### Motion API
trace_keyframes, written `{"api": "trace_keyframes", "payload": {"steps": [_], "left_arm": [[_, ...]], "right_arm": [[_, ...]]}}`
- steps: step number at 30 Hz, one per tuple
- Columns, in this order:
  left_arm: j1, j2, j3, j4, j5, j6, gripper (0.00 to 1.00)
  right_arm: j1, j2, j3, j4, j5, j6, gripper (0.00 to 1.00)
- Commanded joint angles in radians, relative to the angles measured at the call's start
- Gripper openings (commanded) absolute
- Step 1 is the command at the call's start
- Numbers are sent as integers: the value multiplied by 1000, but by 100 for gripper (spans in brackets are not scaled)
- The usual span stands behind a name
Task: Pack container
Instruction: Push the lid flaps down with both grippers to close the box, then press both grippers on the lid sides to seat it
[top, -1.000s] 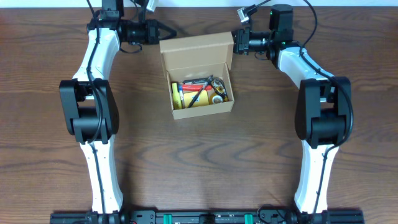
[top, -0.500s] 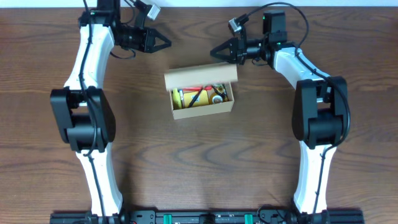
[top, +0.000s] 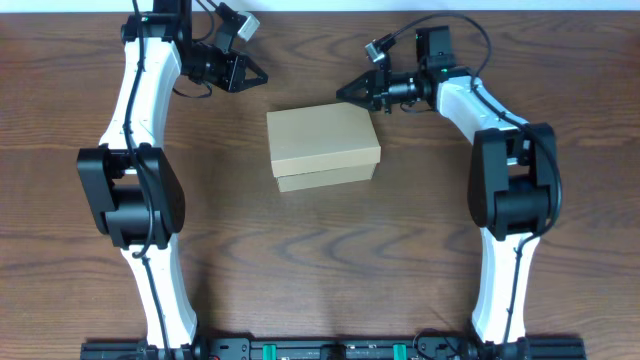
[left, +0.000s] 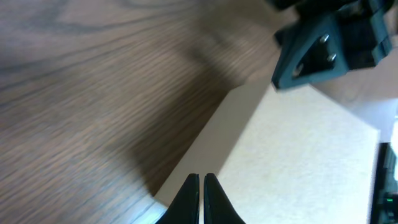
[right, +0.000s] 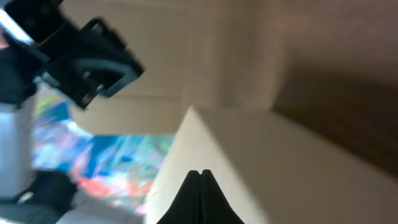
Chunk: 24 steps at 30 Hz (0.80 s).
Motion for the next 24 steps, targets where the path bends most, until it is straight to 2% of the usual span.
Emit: {"api": "trace_keyframes", "payload": {"steps": [1,7,12,15,20,24], "left_arm": [[-30,-85,17,0,-122,22,6],[-47,-163,17,-10,-158,25,5],[-53,-211,17,-71,-159,74,5],[-75,-219,17,-174,-159,74,6],[-127,-218,17,-343,-146,73,6],[-173,-217,7,-428,-162,61,6]], "right_arm": [[-19,-106,5,7,211,-49,2],[-5,-242,5,-36,408,-111,2],[61,-380,5,-260,649,-204,2],[126,-461,5,-409,824,-263,2],[224,-517,5,-589,993,-260,2],[269,-508,5,-694,1121,-183,2]]}}
